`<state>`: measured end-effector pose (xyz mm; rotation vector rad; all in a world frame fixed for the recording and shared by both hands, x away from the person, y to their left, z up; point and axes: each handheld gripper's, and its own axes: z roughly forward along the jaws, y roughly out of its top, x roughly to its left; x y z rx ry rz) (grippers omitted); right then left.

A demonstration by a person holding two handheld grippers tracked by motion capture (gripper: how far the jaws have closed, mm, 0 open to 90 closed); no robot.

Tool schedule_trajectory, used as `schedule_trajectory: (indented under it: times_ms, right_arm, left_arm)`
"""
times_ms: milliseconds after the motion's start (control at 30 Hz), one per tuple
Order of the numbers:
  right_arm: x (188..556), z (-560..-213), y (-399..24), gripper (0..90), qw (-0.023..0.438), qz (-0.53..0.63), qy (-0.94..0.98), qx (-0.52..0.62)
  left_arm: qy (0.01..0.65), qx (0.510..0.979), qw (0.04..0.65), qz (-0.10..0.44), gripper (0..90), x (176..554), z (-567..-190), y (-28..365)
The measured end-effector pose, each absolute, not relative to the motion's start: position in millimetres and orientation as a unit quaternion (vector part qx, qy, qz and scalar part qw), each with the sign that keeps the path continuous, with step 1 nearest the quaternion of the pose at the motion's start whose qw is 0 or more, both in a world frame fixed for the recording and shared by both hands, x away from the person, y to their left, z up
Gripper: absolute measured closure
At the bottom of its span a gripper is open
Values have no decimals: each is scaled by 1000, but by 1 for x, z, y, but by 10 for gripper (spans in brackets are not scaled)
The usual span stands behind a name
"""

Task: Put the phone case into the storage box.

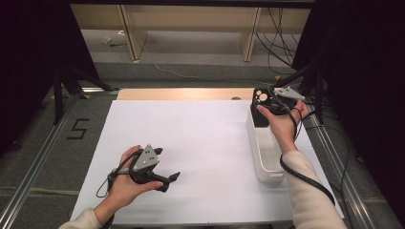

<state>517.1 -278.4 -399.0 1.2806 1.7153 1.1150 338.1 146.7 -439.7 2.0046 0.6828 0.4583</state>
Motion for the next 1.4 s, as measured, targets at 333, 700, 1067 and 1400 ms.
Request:
schedule_trajectory:
  times_ms: [333, 700, 1067, 1400]
  right_arm:
    - [500, -392, -280, 124, 360, 441, 666, 483]
    - [480, -390, -280, 155, 353, 457, 670, 467]
    - [464, -388, -264, 160, 332, 481, 685, 435]
    - [451, -387, -254, 165, 301, 503, 696, 414]
  left_arm:
    - [279, 817, 468, 187, 13, 338, -440, 147]
    - [279, 818, 468, 185, 13, 339, -440, 146]
    - [280, 817, 469, 186, 13, 339, -440, 146]
    - [280, 817, 469, 186, 13, 338, -440, 146]
